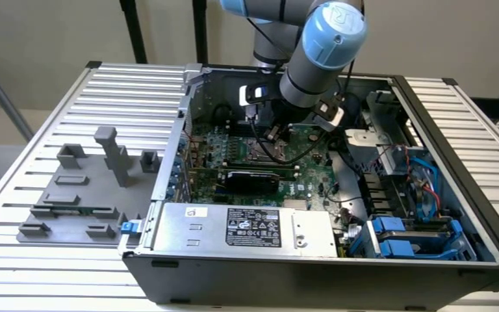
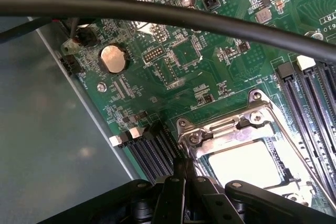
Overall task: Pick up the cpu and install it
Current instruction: 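Install the first cpu locking lever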
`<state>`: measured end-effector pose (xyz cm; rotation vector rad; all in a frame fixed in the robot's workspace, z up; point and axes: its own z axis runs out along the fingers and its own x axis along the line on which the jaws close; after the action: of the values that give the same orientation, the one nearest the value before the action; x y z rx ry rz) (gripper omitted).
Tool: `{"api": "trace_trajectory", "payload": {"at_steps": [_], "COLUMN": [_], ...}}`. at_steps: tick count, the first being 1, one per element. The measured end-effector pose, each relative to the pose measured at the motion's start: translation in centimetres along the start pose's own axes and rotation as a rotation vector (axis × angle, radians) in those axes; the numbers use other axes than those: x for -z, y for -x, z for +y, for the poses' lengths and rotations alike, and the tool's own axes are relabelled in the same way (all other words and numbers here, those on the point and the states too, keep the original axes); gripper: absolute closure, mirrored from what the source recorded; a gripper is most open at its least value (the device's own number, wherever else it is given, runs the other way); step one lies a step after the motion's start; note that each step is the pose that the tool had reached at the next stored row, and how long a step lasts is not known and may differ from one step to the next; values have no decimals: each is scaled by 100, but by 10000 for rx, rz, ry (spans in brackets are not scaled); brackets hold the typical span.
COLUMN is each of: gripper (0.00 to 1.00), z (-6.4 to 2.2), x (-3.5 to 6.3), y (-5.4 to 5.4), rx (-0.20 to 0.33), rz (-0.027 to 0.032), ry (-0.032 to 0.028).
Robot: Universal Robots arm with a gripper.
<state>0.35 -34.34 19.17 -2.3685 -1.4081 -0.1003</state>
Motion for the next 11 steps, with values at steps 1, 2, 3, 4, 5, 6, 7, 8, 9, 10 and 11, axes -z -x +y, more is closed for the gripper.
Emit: {"api": "trace_trajectory", "payload": {"at_steps": [1, 2, 3, 4, 5, 6, 7, 8, 9, 10, 11], "gripper": [89, 89, 89, 89, 89, 89, 89, 89, 89, 89, 89], "z": [-1, -2, -3, -3, -3, -4, -5, -6, -8, -10, -11], "x": [2, 4, 7, 9, 9, 9, 9, 10, 9, 10, 8], "y": [1, 1, 2, 2, 3, 5, 6, 7, 10, 12, 14], "rx": [0, 0, 0, 1, 1, 1, 0, 1, -1, -3, -1], "rz": [3, 3, 3, 5, 6, 8, 7, 5, 4, -1, 1], "ry": [-1, -2, -3, -4, -4, -4, -4, -4, -4, -1, -1]}}
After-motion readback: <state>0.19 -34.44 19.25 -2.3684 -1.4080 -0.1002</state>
